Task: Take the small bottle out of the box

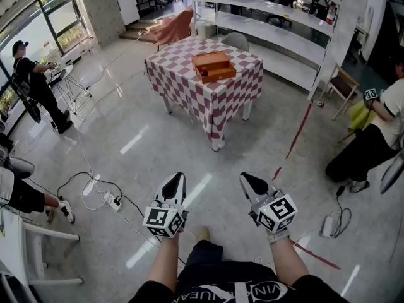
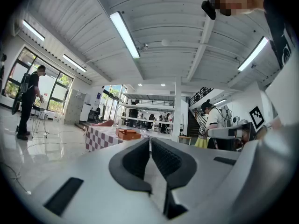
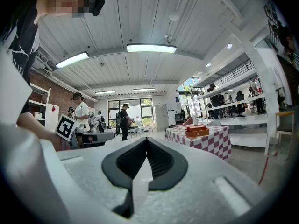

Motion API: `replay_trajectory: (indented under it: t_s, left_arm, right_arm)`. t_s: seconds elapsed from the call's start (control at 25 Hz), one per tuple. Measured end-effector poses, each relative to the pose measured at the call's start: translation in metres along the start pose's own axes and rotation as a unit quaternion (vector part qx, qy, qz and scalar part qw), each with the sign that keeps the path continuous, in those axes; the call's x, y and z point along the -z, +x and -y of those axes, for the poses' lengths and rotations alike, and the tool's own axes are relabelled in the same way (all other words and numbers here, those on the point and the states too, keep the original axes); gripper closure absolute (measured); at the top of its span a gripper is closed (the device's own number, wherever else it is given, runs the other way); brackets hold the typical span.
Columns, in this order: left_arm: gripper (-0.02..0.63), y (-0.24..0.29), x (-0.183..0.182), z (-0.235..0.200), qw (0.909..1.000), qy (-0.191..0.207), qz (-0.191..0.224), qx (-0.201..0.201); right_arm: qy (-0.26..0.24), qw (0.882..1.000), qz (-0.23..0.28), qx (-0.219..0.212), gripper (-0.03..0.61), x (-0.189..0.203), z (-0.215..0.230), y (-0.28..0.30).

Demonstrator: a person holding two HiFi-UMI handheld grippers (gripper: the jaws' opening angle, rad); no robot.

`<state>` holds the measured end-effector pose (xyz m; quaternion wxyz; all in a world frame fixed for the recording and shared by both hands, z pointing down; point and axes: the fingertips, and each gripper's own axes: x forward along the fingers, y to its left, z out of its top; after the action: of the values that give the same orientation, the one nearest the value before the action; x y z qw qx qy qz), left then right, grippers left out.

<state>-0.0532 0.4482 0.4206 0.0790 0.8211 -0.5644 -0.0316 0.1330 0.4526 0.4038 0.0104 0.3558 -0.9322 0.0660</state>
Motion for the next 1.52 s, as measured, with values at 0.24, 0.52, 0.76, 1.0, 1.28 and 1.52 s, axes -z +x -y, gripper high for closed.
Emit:
replay_trajectory:
  t_s: [0.24,0.52,0.76,1.0,1.28,1.52]
  left_arm:
    - [0.594,0.039,-0.008,-0.036,1.0,-0.002,-0.001,0.009]
    - [0.594,0.077,-0.013,-0.075,0.9994,0.002,-0.012,0.033]
    - [0.594,0.104,-0.01,-0.112,0.9986,-0.001,-0.017,0.049]
    - [0.594,0.119,-0.003,-0.137,0.9982,-0.02,-0.022,0.052]
    - [0.594,0.133,0.001,-0.158,0.9981,-0.029,-0.023,0.049]
    - [0.594,0.15,-0.001,-0.18,0.9987,-0.033,-0.024,0.032]
  right_arm:
    - [0.005,1.0,-0.003,0.013,0.572,-0.004,0.023,0.048]
    - [0.023,0.999,-0.008,0.037,0.572,-0.003,0.044,0.096]
    - [0.049,0.996,-0.001,0.073,0.572,0.007,0.06,0.133]
    - [0.083,0.991,-0.009,0.106,0.572,0.016,0.069,0.153]
    - [0.105,0.988,-0.012,0.113,0.572,0.023,0.082,0.174]
    - [0.112,0.989,-0.018,0.094,0.572,0.023,0.093,0.207]
